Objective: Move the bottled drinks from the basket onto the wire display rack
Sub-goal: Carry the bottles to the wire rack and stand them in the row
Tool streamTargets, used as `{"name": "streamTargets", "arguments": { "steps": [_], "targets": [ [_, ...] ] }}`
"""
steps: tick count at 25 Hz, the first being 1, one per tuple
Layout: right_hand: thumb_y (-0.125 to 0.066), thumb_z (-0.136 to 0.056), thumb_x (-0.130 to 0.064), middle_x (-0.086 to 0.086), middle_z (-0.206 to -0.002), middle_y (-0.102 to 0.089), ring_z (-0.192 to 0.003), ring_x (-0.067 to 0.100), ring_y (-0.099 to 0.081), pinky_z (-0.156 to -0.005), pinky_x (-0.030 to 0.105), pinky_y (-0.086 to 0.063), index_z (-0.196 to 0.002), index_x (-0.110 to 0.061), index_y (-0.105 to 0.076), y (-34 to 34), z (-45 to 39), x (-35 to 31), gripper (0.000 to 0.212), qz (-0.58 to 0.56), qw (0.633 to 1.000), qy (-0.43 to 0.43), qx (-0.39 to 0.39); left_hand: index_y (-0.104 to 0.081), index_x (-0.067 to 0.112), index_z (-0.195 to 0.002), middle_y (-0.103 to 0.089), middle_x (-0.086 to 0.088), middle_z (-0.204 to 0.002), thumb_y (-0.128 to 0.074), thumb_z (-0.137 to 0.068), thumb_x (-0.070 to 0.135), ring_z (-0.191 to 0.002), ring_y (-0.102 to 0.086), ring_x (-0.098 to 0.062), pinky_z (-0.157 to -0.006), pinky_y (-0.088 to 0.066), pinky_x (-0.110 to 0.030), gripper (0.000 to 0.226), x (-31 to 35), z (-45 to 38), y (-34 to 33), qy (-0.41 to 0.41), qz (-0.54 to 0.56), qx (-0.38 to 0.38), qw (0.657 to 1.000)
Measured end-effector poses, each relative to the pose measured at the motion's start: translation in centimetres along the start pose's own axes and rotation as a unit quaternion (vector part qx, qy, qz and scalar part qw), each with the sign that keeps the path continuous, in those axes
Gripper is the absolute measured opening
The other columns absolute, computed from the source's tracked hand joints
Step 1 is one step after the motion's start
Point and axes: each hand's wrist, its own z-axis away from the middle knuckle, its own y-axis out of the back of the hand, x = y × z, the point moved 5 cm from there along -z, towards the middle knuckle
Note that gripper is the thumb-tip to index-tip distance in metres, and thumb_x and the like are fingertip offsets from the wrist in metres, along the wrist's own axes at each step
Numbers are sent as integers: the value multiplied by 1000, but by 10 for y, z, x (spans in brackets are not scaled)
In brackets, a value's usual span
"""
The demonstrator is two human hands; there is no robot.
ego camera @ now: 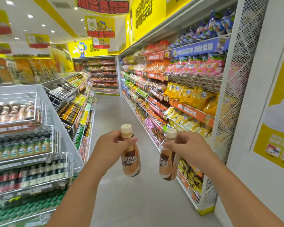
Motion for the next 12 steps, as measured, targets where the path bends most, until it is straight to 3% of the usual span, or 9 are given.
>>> {"name": "streamTargets", "arguments": {
  "steps": [3,6,8,12],
  "targets": [
    [-85,-77,-42,-3,-81,-76,-73,12,-69,-69,30,-51,-85,-29,-79,-52,-20,-24,16,10,999,15,-33,-78,34,-98,-78,12,-92,-83,-79,48,-92,-73,-12,-89,-58,-40,24,-19,-4,52,12,-28,19,999],
    [-85,-77,-43,-7,-83,-77,-82,16,-73,-75,34,-55,-89,-32,-80,-118,-42,-55,17,16,997,27,-67,-78,31,-96,-78,12,-91,-83,-79,45,-90,-73,-11,-90,-59,-42,22,-45,-9,119,32,-48,32,998],
    [-85,-77,-43,-10,-79,-76,-72,8,-69,-69,30,-51,-87,-33,-80,-169,-58,-80,15,4,995,36,-90,-78,32,-95,-78,13,-91,-84,-79,47,-89,-72,-9,-88,-59,-39,23,-63,-17,171,43,-65,48,996],
    [-84,-81,-41,-11,-72,-73,-57,-2,-58,-57,18,-41,-83,-32,-79,-291,-93,-143,11,-9,990,59,-130,-78,33,-93,-77,17,-87,-82,-81,47,-83,-71,-5,-69,-52,-26,19,-102,-32,291,54,-87,86,991]
  ]
}}
